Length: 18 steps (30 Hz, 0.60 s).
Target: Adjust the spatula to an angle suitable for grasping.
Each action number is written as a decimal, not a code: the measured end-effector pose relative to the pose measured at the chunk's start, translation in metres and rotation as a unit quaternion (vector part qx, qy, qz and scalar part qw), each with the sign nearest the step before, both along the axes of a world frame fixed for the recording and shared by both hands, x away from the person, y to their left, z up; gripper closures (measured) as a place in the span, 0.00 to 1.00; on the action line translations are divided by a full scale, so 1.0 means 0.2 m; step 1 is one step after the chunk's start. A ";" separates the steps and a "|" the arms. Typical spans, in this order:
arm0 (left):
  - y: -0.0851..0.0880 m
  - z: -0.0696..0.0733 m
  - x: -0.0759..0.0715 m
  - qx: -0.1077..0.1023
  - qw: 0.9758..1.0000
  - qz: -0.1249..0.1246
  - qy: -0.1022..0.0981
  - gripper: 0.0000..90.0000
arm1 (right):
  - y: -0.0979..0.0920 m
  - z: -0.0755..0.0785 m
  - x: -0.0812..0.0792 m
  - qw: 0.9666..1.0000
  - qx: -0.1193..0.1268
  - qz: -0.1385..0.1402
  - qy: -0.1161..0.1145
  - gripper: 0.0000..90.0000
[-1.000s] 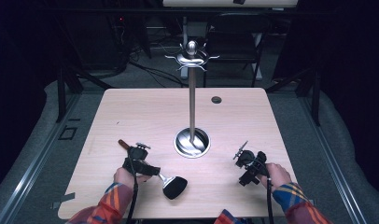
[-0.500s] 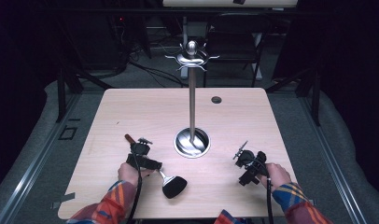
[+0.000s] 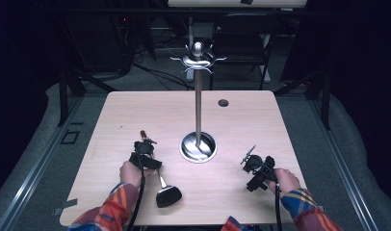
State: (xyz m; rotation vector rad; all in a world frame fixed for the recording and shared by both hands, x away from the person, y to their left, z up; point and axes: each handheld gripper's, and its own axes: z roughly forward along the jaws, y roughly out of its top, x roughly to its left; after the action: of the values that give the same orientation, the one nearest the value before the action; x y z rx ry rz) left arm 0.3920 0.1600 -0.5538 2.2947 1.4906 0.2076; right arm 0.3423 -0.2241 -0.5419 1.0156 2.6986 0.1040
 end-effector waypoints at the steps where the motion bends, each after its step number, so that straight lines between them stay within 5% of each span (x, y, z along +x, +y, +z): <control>1: 0.00 0.00 0.01 0.004 1.000 -0.001 0.000 0.61 | 0.00 0.00 0.00 1.000 0.000 0.001 -0.002 0.17; 6: 0.01 0.00 0.04 0.034 0.999 -0.014 -0.012 0.69 | -0.01 0.00 0.01 1.000 -0.004 -0.002 -0.003 0.17; 18: 0.06 0.01 0.06 0.044 0.998 -0.035 0.001 0.81 | -0.01 0.00 0.01 1.000 -0.002 -0.001 0.000 0.17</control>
State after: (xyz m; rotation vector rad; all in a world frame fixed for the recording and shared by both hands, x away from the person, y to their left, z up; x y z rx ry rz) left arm 0.4040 0.1711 -0.5515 2.4125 1.4266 0.2562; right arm 0.3435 -0.2255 -0.5422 1.0177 2.6964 0.0985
